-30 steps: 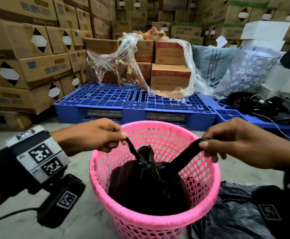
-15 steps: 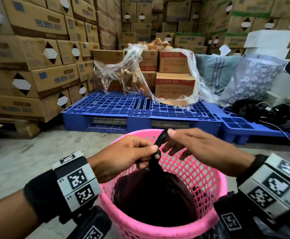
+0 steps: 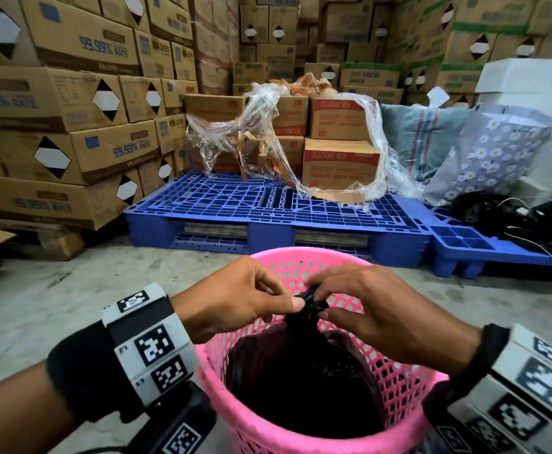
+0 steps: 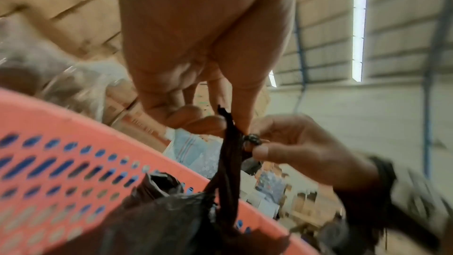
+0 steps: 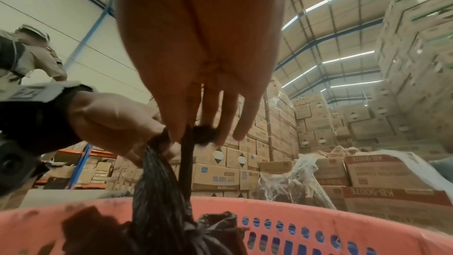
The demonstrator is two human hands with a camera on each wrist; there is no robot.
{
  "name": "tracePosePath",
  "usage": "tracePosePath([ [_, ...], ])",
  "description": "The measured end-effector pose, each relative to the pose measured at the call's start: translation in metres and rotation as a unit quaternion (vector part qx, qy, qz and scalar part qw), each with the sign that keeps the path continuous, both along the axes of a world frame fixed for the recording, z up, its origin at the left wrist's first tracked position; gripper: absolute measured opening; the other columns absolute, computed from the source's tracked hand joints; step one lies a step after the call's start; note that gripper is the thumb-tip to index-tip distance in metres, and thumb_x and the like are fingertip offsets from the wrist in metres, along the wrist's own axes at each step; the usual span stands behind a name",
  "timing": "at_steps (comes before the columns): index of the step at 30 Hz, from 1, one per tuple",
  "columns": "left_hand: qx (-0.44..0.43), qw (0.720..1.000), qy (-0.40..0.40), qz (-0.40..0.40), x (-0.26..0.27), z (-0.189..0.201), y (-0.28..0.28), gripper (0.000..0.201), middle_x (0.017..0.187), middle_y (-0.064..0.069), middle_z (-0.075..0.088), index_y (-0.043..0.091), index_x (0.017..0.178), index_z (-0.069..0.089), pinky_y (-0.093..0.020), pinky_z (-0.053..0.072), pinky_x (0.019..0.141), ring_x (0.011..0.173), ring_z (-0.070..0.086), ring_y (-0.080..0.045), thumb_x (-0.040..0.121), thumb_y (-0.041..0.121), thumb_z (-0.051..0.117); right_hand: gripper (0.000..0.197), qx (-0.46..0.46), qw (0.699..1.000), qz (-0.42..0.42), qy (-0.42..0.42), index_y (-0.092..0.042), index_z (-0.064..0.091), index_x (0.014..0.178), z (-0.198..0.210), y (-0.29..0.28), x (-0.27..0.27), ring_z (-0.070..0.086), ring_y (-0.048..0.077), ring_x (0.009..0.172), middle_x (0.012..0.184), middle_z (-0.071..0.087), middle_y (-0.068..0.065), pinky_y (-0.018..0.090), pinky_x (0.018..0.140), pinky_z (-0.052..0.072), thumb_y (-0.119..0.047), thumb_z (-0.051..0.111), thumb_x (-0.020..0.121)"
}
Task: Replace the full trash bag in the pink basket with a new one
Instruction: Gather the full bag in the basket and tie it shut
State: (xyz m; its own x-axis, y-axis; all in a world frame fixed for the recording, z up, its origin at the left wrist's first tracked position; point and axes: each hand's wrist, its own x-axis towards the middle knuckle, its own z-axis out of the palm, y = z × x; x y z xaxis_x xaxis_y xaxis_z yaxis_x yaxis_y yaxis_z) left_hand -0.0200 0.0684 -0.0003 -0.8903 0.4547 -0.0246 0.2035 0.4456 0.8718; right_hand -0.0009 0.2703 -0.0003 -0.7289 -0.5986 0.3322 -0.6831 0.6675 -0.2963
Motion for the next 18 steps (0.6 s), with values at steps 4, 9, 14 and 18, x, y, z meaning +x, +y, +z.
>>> tracePosePath([
  [4, -0.029, 0.987, 0.156, -0.021, 0.003, -0.002, 0.001, 0.013, 0.06, 0.004, 0.059, 0.014, 0.088, 0.069, -0.017, 0.036, 0.052, 0.051, 0.047, -0.003, 0.077, 0.021, 0.072, 0.009, -0.088, 0.989, 0.002, -0.116, -0.01, 0.068, 0.084, -0.001, -0.002, -0.005, 0.064, 0.006, 0.075, 0.08, 0.071, -0.003, 0.02, 0.071, 0.049, -0.006, 0.062, 0.087],
  [9, -0.108, 0.971, 0.185, -0.11, 0.005, -0.003, 0.0, 0.017, 0.072, -0.003, 0.061, 0.01, 0.088, 0.066, -0.021, 0.038, 0.06, 0.062, 0.047, -0.006, 0.09, 0.02, 0.053, 0.011, -0.076, 0.992, -0.015, -0.103, -0.013, 0.068, 0.086, -0.006, -0.006, -0.007, 0.061, 0.001, 0.071, 0.08, 0.07, -0.004, 0.017, 0.068, 0.048, -0.005, 0.061, 0.087],
  [14, 0.043, 0.996, 0.003, -0.083, 0.002, -0.004, -0.005, 0.015, 0.065, 0.0, 0.046, 0.003, 0.09, 0.061, -0.02, 0.032, 0.056, 0.057, 0.04, -0.006, 0.094, 0.01, 0.047, 0.009, -0.165, 0.974, -0.075, -0.134, -0.01, 0.065, 0.082, 0.002, -0.004, -0.004, 0.058, 0.002, 0.054, 0.064, 0.068, -0.001, 0.022, 0.055, 0.046, -0.017, 0.064, 0.088],
  [18, 0.078, 0.994, -0.006, -0.073, 0.001, -0.005, -0.003, 0.012, 0.062, 0.003, 0.054, 0.007, 0.085, 0.063, -0.019, 0.036, 0.055, 0.056, 0.047, -0.006, 0.092, 0.011, 0.053, 0.011, -0.238, 0.929, -0.026, -0.284, -0.003, 0.063, 0.089, 0.005, -0.004, 0.004, 0.061, 0.012, 0.059, 0.067, 0.07, 0.006, 0.021, 0.056, 0.048, -0.011, 0.069, 0.083],
])
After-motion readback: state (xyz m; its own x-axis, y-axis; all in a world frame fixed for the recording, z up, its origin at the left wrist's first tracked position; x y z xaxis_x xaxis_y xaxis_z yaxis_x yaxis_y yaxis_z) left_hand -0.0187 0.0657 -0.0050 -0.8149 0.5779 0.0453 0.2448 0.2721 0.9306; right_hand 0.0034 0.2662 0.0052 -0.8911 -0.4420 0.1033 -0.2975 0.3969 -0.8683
